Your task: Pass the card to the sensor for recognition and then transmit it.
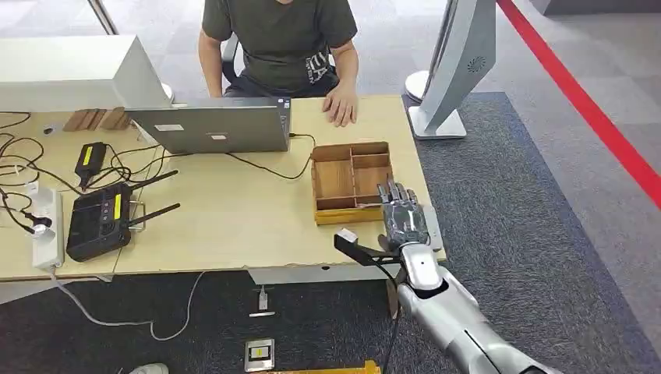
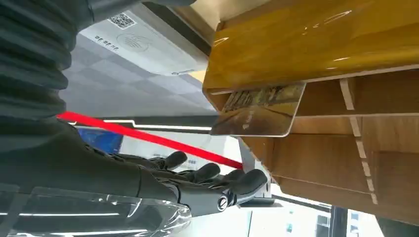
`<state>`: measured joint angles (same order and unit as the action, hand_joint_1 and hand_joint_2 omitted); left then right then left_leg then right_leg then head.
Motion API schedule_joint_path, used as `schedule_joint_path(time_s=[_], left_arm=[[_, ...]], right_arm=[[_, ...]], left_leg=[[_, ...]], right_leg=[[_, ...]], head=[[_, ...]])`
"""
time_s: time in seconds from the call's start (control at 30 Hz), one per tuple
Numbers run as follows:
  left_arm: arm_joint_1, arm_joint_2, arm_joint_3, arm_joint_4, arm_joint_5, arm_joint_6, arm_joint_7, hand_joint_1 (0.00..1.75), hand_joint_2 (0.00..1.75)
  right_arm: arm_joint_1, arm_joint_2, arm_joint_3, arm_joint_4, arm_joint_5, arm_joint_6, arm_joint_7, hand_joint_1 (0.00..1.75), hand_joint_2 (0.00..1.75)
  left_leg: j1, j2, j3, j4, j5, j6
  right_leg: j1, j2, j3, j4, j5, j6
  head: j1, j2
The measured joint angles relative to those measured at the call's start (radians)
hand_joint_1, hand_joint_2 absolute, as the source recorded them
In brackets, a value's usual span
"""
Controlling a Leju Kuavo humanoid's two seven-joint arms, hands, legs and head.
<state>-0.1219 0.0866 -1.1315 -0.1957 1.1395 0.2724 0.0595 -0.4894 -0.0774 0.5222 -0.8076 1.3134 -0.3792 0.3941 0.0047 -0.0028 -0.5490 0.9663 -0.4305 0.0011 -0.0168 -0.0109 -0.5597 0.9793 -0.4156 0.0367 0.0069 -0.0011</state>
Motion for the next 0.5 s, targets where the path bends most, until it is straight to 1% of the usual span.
schedule_joint_path(time_s=[0.03,0.5], left_arm=[[0.000,0.000,0.000,0.000,0.000,0.000,0.000,0.00,0.00],[0.000,0.000,0.000,0.000,-0.010,-0.009,0.000,0.00,0.00]], right_arm=[[0.000,0.000,-0.002,0.001,-0.001,0.000,0.000,0.00,1.75],[0.009,-0.001,-0.003,-0.016,0.014,0.003,0.010,0.00,1.75]], left_leg=[[0.000,0.000,0.000,0.000,0.000,0.000],[0.000,0.000,0.000,0.000,0.000,0.000]], right_leg=[[0.000,0.000,0.000,0.000,0.000,0.000],[0.000,0.000,0.000,0.000,0.000,0.000]], head=[[0.000,0.000],[0.000,0.000]])
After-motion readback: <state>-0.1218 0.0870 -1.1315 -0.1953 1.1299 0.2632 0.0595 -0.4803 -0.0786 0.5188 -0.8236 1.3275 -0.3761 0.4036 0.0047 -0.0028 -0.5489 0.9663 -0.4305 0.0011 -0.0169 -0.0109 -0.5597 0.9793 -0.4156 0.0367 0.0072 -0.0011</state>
